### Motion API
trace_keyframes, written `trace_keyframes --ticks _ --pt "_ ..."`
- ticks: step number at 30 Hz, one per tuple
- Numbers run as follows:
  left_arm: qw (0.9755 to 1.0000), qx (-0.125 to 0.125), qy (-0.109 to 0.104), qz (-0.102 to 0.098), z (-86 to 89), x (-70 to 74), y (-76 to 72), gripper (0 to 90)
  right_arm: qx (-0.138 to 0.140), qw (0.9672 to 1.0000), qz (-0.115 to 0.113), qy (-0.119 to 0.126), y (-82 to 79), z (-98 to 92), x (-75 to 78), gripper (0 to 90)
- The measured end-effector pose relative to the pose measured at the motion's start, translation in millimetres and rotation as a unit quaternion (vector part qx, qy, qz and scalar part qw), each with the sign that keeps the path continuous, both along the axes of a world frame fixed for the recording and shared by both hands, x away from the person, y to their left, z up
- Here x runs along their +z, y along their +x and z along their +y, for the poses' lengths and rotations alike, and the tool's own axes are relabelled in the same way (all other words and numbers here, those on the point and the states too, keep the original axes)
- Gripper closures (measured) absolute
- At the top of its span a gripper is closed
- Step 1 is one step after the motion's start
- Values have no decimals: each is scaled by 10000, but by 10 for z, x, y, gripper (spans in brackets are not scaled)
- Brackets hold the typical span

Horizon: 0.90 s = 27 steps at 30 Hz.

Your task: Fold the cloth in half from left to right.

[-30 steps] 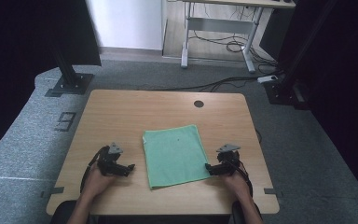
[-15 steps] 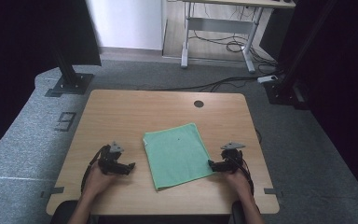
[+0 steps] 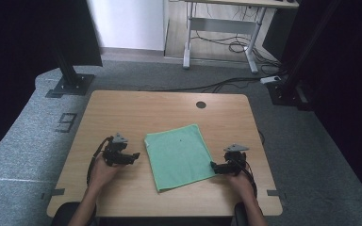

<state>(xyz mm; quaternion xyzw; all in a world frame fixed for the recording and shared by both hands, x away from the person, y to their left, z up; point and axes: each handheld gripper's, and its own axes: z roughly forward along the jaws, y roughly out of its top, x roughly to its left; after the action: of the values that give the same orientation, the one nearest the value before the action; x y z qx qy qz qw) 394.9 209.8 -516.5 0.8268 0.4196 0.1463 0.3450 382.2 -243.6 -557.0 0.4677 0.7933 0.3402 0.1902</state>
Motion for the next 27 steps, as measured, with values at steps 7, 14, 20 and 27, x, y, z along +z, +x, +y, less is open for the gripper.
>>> trace_keyframes --ticks 7,14,20,27 --pt "9998 -30 34 -201 -113 226 209 346 -1 10000 -1 -2 0 0 0 0" --pt "9995 -77 152 -270 -266 304 432 443 -2 10000 0 -1 0 0 0 0" --pt "9997 -98 138 -185 -355 233 601 529 -2 10000 0 0 0 0 0 0" --pt "9999 -73 142 -10 -408 105 723 591 -2 10000 1 1 0 0 0 0"
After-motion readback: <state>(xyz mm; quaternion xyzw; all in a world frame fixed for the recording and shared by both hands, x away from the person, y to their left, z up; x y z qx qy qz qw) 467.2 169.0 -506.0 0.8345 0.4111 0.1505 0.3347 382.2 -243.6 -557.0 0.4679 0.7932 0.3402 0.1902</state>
